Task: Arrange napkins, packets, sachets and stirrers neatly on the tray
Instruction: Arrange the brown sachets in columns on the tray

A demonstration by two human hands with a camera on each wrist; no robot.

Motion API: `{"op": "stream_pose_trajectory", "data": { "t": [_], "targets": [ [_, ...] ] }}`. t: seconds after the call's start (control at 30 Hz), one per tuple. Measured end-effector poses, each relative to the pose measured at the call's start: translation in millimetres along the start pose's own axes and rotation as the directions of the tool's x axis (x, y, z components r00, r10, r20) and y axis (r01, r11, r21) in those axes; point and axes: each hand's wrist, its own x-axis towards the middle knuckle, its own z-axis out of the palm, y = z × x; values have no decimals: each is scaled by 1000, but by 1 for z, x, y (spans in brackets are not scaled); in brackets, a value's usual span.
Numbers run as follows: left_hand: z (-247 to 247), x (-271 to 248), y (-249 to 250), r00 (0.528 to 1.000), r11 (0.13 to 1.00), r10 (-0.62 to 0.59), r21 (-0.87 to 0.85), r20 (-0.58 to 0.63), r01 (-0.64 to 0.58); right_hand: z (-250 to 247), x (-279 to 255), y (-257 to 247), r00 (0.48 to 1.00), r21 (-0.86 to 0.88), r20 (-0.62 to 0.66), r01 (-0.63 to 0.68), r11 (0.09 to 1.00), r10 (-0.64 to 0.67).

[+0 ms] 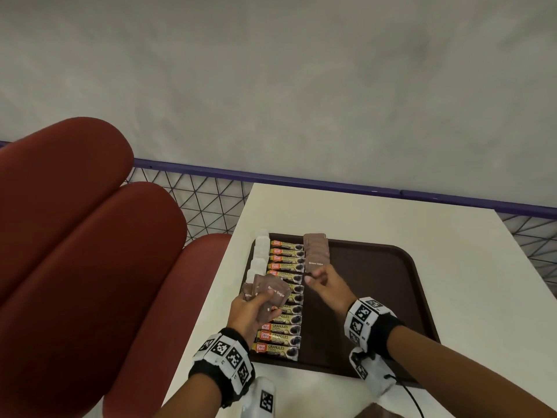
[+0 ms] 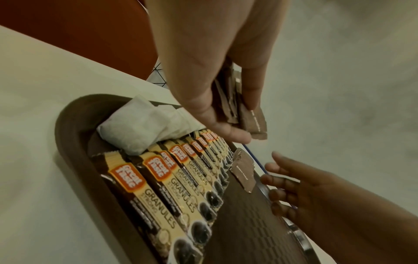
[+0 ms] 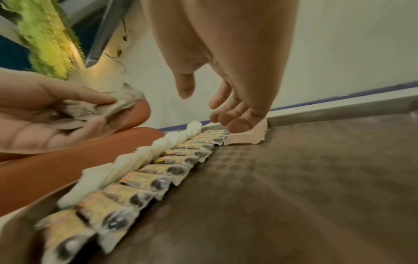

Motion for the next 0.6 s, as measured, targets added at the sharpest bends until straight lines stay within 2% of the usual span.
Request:
{"op": "stream_pose_trajectory", "data": {
  "t": [0.13,0.27,0.4,0.6],
  "targets": [
    [5,-5,-3,1000,1000,0,19,25,-1,15,-19,-8,980,137,192,29,990,-55],
    [6,-7,-6,998,999,-12,33,67,10,28,-21,-4,965,177,243,55,983,-98],
    [5,-7,-6,997,999,-33,-17,66,34,28,-18,-5,979,206,178,62,977,-100],
    [-3,-4,-4,999,997,-45,-58,-3,45,4,6,9,996,161,-85,-22,987,36]
  ]
}}
